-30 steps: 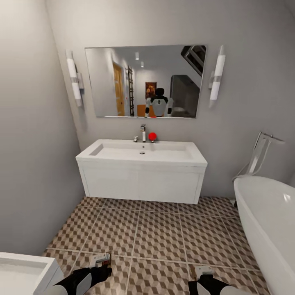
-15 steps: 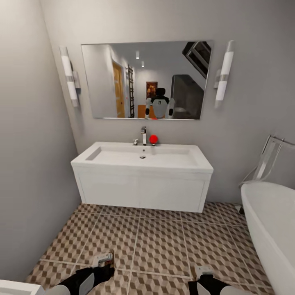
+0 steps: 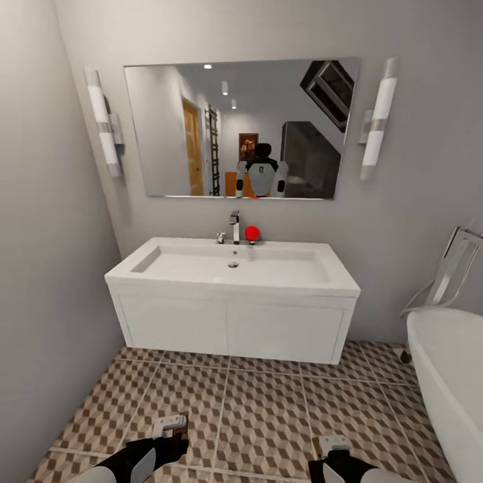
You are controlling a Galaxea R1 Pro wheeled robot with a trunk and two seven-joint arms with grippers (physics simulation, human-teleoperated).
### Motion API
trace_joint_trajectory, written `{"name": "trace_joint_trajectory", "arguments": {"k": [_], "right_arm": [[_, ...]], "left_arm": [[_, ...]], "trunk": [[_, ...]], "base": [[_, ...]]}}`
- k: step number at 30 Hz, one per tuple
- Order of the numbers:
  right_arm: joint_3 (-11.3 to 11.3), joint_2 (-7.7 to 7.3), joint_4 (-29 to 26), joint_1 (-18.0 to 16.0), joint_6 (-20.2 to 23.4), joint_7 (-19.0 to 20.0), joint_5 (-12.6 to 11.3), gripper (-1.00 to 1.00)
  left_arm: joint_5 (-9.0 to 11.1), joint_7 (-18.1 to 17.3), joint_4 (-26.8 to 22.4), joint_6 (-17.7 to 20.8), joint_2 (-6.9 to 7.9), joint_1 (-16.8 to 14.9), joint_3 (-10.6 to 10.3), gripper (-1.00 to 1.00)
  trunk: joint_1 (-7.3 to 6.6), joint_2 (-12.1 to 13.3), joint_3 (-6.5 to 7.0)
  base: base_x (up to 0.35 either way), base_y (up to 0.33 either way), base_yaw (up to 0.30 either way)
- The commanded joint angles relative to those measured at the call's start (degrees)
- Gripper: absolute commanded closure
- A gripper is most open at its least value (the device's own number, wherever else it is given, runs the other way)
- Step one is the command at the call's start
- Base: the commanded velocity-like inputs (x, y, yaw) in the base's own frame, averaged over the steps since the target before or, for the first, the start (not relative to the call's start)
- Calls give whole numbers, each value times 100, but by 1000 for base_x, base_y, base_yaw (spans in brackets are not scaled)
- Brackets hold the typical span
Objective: Take the four mousetraps from the cabinet in the bathroom and place them on the bathroom floor. Make sure all four end up on the same floor surface, and ensure that at least two of them are either under or directly next to the same bathroom sink.
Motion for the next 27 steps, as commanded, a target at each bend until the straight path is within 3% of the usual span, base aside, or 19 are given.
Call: {"name": "trace_joint_trajectory", "arguments": {"k": [1, 14, 27], "right_arm": [[40, -2, 9, -7, -8, -3, -48, 100], [28, -21, 12, 129, -193, -3, -54, 100], [-12, -47, 9, 160, -196, -15, -144, 100]], "left_arm": [[50, 8, -7, 26, 3, -2, -48, 100], [32, 32, 10, 31, 13, -2, -56, 100], [47, 11, 7, 23, 5, -1, -57, 100]], "trunk": [[0, -3, -6], [0, -3, -4], [0, -3, 47]], "base": [[53, 0, 0], [12, 0, -3], [0, 0, -169]]}}
